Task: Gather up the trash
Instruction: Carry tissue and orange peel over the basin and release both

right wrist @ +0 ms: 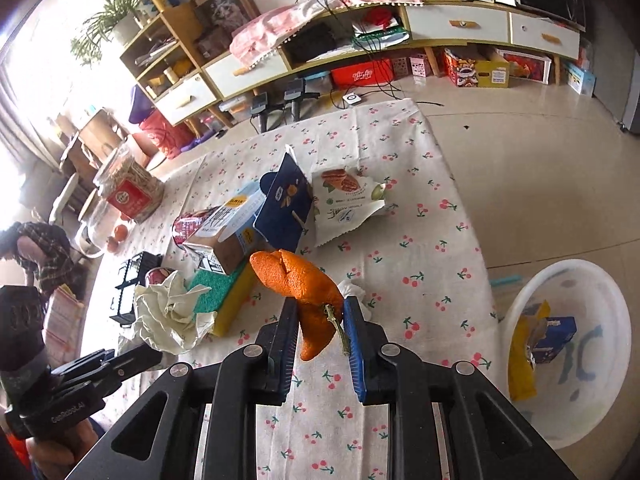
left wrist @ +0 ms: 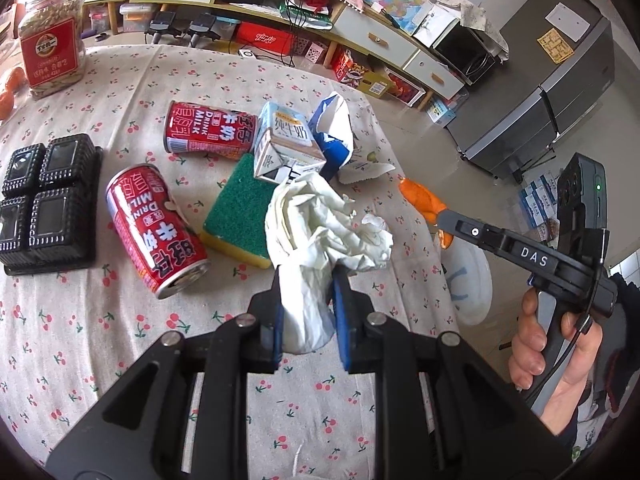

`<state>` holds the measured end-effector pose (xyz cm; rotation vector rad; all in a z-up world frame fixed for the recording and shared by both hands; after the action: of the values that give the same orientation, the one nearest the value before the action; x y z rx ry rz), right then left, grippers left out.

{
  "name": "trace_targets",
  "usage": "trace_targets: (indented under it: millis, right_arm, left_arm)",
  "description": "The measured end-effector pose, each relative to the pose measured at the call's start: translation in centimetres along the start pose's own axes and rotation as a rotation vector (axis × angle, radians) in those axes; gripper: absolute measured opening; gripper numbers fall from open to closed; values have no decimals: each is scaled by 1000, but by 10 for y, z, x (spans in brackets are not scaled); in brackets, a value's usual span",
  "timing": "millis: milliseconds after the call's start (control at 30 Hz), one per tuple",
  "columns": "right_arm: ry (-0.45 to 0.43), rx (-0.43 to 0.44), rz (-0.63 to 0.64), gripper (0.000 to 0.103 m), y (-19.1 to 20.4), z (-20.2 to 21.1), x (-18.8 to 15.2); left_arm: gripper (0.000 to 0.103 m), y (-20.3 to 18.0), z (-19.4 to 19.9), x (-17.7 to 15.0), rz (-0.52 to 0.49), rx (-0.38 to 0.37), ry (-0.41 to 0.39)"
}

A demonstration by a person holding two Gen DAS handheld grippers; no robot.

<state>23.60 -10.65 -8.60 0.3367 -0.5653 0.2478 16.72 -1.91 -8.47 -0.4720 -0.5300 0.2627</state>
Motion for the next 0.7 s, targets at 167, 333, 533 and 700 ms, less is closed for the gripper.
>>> trace_targets:
  millis: [167, 333, 533, 700]
  right_arm:
    - [-19, -26, -69, 23, -27, 15, 1]
    - [-24, -93, -145, 23, -69, 32, -2]
    - [-10, -244, -246, 23, -144, 62, -15]
    - [13, -384, -296, 23, -200, 84, -33]
  left_arm:
    - [22, -30, -9, -4, -23, -29, 15]
    - [22, -71, -23, -14, -75, -68, 43]
    - [22, -125, -45, -33, -123, -145, 117]
    - [22, -178, -69, -45, -197, -202, 165]
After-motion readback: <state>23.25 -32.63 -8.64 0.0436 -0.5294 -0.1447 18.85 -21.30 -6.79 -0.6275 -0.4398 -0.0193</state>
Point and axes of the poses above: each gripper's, at about its wrist camera, not at the fingertips, and z roughly against the way its jaws point, y to its left, x to its top, the point moved 9 cm from there along -z, roughly the way its jaws point, and after that the axes turned 7 degrees about z, right-handed, at the moved point
